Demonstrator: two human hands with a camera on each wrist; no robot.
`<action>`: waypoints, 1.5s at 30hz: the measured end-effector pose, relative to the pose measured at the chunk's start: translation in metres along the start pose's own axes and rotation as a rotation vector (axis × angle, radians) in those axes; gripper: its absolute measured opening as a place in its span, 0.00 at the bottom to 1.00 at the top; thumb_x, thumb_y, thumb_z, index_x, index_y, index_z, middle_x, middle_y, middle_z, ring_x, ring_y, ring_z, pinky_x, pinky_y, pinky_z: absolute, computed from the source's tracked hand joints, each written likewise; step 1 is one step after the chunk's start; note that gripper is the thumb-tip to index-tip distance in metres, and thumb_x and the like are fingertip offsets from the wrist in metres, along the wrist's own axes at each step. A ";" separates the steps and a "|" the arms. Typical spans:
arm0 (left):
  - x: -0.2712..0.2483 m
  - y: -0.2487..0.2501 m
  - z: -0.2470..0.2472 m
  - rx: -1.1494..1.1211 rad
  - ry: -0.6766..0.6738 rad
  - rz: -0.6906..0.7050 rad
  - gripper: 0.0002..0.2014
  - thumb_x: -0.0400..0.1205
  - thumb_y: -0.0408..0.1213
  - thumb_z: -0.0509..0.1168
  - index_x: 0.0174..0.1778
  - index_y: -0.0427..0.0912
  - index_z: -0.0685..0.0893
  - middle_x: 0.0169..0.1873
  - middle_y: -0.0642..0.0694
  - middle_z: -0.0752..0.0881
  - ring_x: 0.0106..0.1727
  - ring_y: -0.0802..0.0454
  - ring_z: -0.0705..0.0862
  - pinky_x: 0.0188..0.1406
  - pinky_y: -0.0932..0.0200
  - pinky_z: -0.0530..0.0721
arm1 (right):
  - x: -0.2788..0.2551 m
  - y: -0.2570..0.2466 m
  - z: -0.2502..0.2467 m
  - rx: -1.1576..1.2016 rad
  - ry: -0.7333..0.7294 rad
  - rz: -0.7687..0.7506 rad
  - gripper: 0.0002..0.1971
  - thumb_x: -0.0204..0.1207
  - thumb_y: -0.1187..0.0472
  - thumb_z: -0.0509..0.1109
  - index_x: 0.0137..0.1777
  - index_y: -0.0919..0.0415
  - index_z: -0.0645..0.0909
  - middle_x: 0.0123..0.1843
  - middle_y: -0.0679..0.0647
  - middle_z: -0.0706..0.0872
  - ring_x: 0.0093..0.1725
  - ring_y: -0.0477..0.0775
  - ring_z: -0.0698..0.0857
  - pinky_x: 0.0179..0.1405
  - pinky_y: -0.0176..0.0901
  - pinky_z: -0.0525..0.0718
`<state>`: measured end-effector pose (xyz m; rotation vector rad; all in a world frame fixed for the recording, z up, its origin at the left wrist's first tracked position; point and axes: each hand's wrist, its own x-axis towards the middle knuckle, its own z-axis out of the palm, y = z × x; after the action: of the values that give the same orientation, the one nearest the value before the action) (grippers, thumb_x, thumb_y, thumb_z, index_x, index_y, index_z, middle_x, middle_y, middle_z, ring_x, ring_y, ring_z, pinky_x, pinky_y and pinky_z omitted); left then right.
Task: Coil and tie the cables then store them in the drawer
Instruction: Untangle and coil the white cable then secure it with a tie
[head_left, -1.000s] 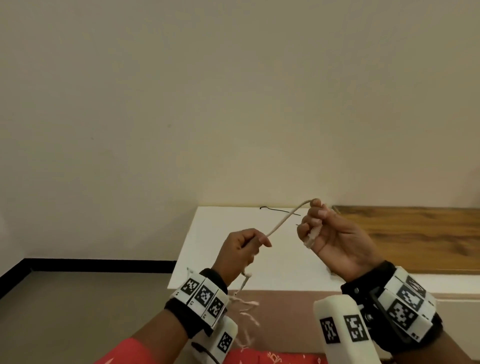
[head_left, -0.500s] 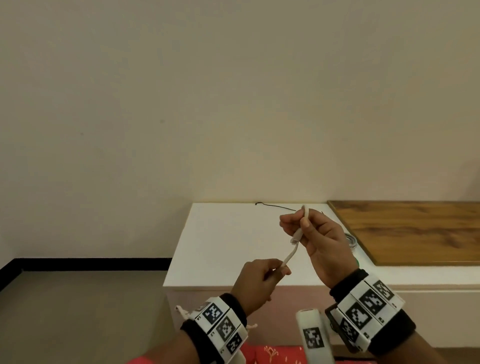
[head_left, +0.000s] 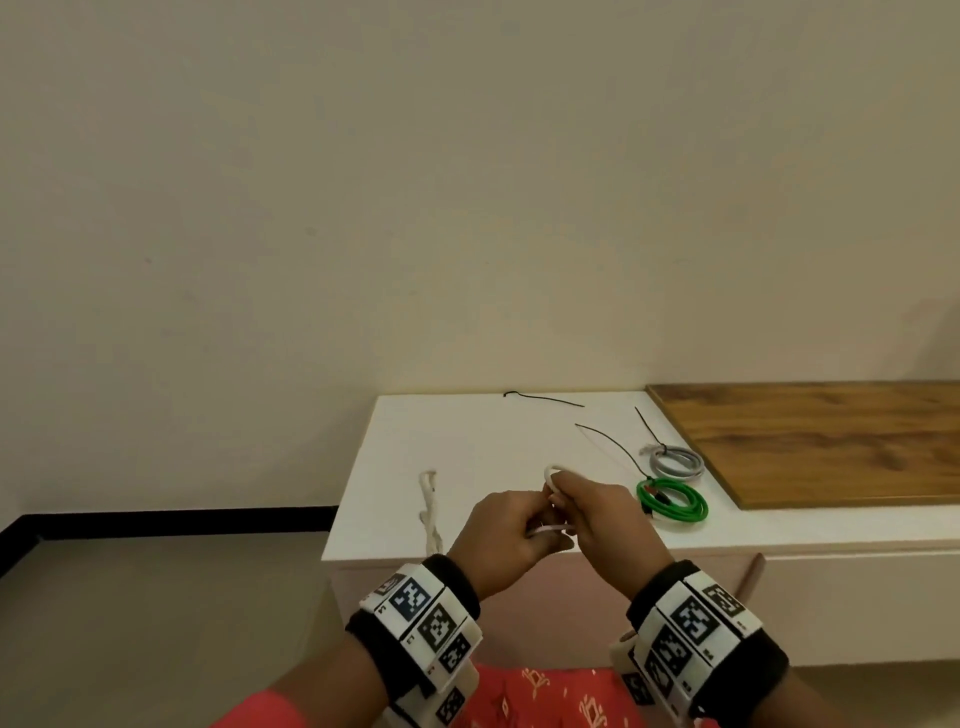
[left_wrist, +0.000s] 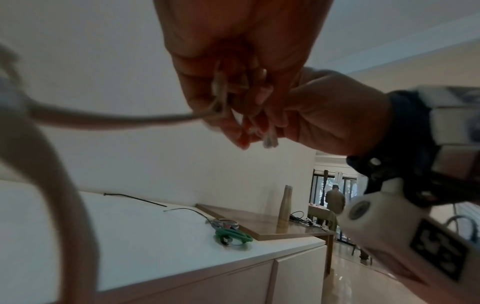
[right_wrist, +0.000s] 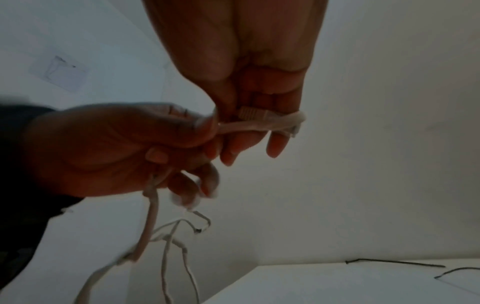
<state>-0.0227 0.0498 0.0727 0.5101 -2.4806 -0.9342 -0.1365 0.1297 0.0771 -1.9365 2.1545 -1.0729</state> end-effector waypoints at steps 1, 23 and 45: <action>0.000 -0.001 -0.003 -0.048 -0.030 -0.013 0.03 0.76 0.37 0.68 0.42 0.44 0.81 0.33 0.42 0.85 0.32 0.54 0.80 0.36 0.65 0.74 | 0.000 0.003 -0.001 -0.029 -0.055 0.038 0.07 0.75 0.68 0.57 0.38 0.57 0.70 0.30 0.49 0.76 0.32 0.53 0.76 0.36 0.48 0.76; 0.007 -0.019 -0.023 -0.138 -0.067 0.132 0.10 0.75 0.44 0.66 0.34 0.41 0.82 0.24 0.54 0.80 0.28 0.60 0.78 0.35 0.61 0.76 | -0.019 0.003 -0.029 0.956 -0.294 0.523 0.23 0.81 0.54 0.55 0.24 0.58 0.72 0.13 0.47 0.61 0.14 0.45 0.57 0.16 0.33 0.56; 0.010 -0.042 -0.032 0.126 0.001 0.070 0.08 0.78 0.40 0.66 0.53 0.48 0.85 0.65 0.53 0.77 0.65 0.59 0.74 0.60 0.62 0.75 | -0.027 0.005 -0.042 1.218 -0.227 0.665 0.14 0.67 0.55 0.58 0.21 0.58 0.69 0.12 0.45 0.58 0.12 0.43 0.55 0.13 0.31 0.56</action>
<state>-0.0068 -0.0020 0.0682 0.4613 -2.5504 -0.7538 -0.1547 0.1729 0.0960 -0.6784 1.2461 -1.3772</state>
